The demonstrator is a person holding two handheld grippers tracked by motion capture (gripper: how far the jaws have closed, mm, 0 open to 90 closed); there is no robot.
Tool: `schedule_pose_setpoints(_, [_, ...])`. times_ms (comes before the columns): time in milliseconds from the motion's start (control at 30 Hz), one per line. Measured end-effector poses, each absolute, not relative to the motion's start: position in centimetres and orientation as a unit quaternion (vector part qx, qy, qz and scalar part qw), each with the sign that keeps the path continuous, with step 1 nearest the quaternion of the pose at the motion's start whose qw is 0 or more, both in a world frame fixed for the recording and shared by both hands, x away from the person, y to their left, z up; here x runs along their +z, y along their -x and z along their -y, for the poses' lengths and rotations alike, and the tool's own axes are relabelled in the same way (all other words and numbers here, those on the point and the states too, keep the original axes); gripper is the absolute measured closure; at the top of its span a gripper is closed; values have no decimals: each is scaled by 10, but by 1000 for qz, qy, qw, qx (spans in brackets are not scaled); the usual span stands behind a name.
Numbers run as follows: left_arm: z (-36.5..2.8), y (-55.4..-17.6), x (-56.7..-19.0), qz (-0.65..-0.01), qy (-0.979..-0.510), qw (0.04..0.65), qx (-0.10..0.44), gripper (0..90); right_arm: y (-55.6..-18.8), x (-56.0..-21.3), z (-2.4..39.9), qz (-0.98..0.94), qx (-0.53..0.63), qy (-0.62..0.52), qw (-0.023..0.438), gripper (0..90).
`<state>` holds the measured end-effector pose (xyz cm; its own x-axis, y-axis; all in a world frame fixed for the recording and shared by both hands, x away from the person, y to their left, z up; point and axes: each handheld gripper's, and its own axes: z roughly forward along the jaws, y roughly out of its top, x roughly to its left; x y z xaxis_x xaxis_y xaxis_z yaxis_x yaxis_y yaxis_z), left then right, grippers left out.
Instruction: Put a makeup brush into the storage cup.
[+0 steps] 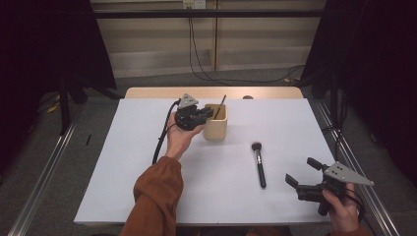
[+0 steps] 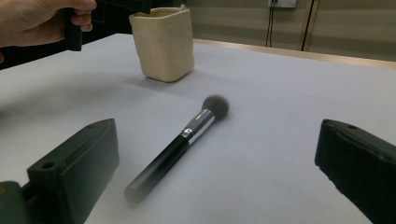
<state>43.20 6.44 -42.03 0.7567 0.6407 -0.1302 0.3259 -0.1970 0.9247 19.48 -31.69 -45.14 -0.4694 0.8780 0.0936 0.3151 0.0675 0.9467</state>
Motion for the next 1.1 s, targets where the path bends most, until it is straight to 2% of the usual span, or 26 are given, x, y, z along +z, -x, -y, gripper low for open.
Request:
schedule_pose_setpoints(200, [-66,-428,-416,-316,-754,559,141,683,-195,-451,317,-679,523,-439,268,0])
schedule_pose_setpoints(333, [-67,-425,-413,-317,-751,561,145,578,-195,-451,317,-679,523,-440,268,0])
schedule_pose_setpoints(600, [-75,-418,-407,-329,-742,566,147,280,-195,-451,317,-679,523,-439,269,0])
schedule_pose_setpoints(867, [-85,-411,-407,-334,-742,560,157,106,-195,-451,316,-678,523,-442,268,0])
schedule_pose_setpoints(933, [-87,-409,-407,-339,-745,552,160,36,-195,-451,316,-678,523,-441,268,0])
schedule_pose_setpoints(1100, [-97,-401,-404,-336,-748,547,168,29,-195,-451,316,-678,523,-443,268,0])
